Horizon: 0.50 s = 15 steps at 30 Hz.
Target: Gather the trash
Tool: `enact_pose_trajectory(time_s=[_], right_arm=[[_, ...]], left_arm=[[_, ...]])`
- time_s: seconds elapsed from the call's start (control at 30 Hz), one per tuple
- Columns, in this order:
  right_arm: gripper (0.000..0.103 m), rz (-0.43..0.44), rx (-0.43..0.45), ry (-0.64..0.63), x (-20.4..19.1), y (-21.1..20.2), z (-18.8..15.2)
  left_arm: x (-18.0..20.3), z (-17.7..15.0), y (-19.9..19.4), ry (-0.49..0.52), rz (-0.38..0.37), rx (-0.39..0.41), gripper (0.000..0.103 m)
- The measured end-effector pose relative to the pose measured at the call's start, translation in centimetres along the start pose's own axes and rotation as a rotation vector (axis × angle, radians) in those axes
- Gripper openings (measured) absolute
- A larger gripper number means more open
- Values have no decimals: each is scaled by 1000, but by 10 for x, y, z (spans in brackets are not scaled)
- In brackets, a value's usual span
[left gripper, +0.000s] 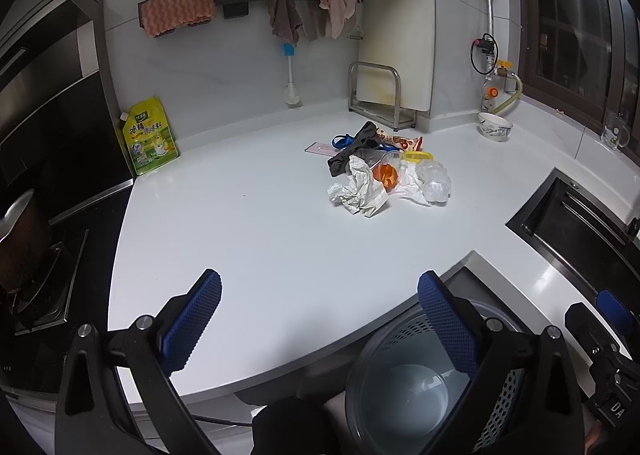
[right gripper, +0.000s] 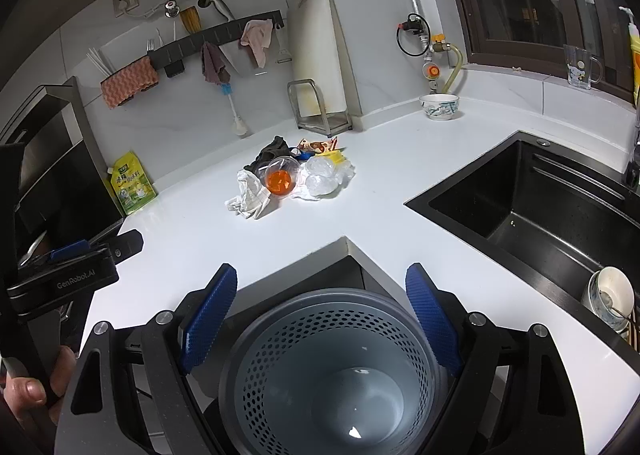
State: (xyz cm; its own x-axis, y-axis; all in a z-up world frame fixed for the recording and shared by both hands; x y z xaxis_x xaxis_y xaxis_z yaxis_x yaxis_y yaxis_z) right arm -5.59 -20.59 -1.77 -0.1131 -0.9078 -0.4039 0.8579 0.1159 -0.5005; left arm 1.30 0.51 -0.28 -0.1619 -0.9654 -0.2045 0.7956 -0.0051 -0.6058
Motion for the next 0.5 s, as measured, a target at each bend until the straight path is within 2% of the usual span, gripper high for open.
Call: enact_pose_trajectory(time_s=[0.5], right_arm=[[82,0,7,-8,-4,0,0]], left_arm=[[-8,-7,0,-15,-1,-2,97]])
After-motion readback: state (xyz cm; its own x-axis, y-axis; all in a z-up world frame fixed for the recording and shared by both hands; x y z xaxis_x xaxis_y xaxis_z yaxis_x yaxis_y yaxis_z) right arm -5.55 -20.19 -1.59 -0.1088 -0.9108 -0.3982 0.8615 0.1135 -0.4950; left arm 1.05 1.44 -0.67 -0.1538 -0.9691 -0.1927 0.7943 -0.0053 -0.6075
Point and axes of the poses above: each gripper's, at about its wrist camera, not at the fingertips, and y roughly the way its jaws point, x to its right, z to its top, the point moved 2 cm from there along y, roughly the way its jaws point, and after that the axes turned 11 degrees about y, right-handed, at the moved point
